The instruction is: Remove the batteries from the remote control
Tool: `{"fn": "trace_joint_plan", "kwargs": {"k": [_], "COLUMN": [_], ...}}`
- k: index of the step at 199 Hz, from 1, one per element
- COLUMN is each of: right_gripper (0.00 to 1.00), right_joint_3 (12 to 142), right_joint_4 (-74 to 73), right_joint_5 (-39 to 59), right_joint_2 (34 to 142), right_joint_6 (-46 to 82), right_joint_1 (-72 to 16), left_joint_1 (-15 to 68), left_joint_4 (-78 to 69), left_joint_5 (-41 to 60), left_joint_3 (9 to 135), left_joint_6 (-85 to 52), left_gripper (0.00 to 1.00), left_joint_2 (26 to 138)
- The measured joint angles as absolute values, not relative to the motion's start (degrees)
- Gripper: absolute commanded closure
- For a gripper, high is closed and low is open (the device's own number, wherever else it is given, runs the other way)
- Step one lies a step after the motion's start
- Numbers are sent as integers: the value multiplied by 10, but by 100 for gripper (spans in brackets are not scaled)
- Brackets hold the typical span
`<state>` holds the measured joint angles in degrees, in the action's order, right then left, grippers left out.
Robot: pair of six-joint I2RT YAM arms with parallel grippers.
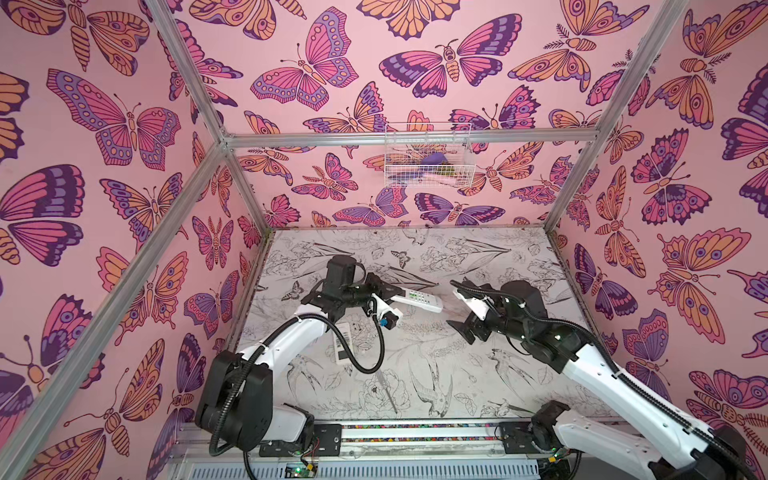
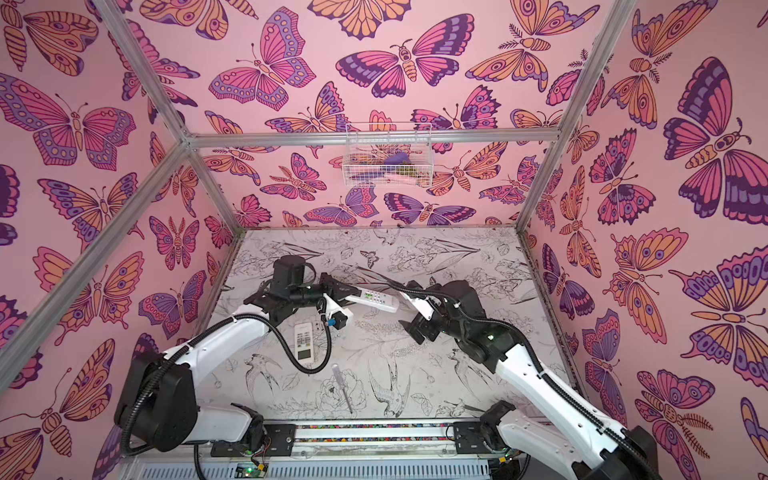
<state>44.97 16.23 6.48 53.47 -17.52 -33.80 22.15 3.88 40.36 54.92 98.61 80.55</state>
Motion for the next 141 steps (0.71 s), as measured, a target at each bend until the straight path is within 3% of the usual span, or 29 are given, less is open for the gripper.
{"fn": "trace_joint_plan", "kwargs": {"k": [70,141], "right_gripper": [0,0], "right_joint_3": [399,422], "right_joint_4": [65,77], "right_joint_5": [-90,-99], "right_joint_2": [507,562], "right_joint_6": [-37,65], "right_joint_1": [-338,-336], "left_joint_1": [222,222], "left_joint_4": [256,410], "left_joint_5": [341,332], "left_joint_3": [714,813], "left_joint_6": [773,520], "left_gripper": [100,100], "left_joint_2": [844,879]}}
